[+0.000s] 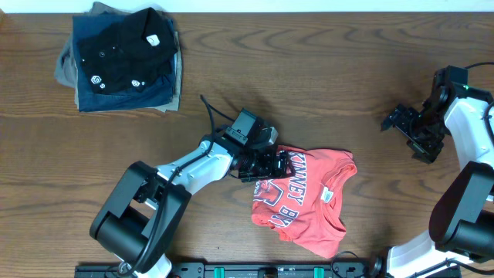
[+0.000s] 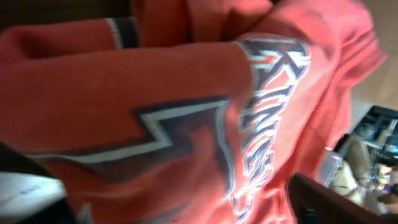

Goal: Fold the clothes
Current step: 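Grasp the left edge of the folded red shirt with the left gripper, then lift and carry the red shirt to the dark clothes stack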

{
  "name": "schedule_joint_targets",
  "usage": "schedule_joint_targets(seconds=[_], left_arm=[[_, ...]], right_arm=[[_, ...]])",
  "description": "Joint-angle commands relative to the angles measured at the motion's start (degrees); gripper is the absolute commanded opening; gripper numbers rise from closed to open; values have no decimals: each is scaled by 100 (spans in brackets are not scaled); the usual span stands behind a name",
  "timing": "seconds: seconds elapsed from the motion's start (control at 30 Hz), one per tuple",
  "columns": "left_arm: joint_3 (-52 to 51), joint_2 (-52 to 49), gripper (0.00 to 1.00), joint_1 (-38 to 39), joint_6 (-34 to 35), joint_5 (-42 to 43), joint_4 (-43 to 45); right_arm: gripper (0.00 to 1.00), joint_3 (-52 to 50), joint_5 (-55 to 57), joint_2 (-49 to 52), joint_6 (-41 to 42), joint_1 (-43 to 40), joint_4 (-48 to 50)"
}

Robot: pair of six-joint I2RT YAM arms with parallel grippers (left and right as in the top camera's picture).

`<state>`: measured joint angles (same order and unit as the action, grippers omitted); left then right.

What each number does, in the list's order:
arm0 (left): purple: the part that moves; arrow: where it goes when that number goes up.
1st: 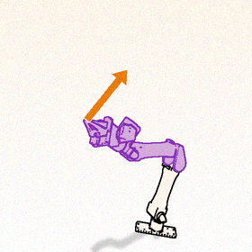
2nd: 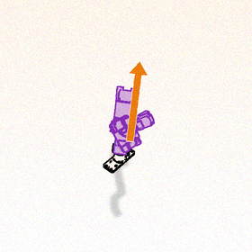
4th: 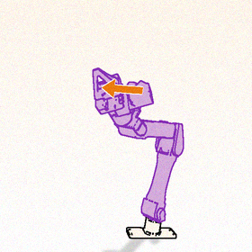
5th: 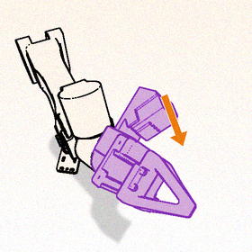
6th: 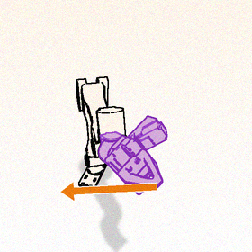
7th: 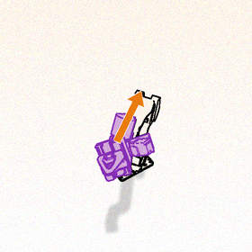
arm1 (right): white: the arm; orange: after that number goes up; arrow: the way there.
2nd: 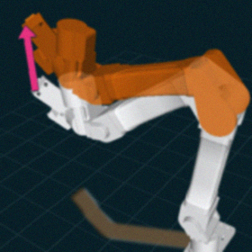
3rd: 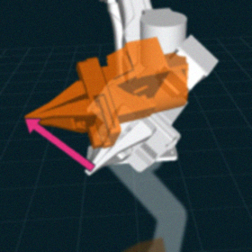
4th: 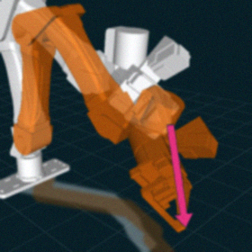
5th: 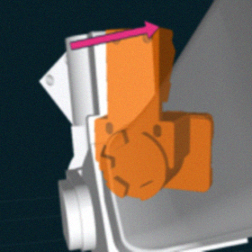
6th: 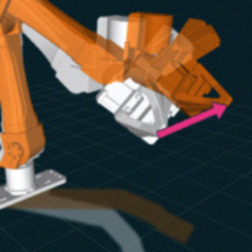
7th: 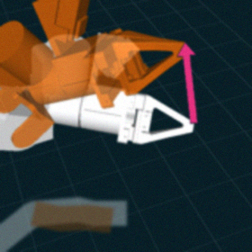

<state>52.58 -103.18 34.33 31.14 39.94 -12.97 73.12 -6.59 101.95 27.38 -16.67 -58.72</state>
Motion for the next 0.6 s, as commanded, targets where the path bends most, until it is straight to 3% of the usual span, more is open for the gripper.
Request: schedule_joint_targets(seconds=[0.0, 0.2, 0.3, 0.43, 0.57], left_arm=[[-223, -323, 79, 52, 92, -448, -101], [-223, -323, 50, 52, 315, -809, -101], [-221, -321, 29, 46, 328, -870, -111], [-186, -317, 24, 46, 280, -872, -221], [297, -317, 14, -44, -575, -940, -1233]], right_arm=[[99, 68, 17, -37, -68, -15, -2], [99, 68, 17, -37, -68, -17, 0], [99, 68, 17, -37, -68, -20, 0], [99, 68, 17, -37, -70, -17, -2], [99, 68, 17, -37, -70, -20, -2]])
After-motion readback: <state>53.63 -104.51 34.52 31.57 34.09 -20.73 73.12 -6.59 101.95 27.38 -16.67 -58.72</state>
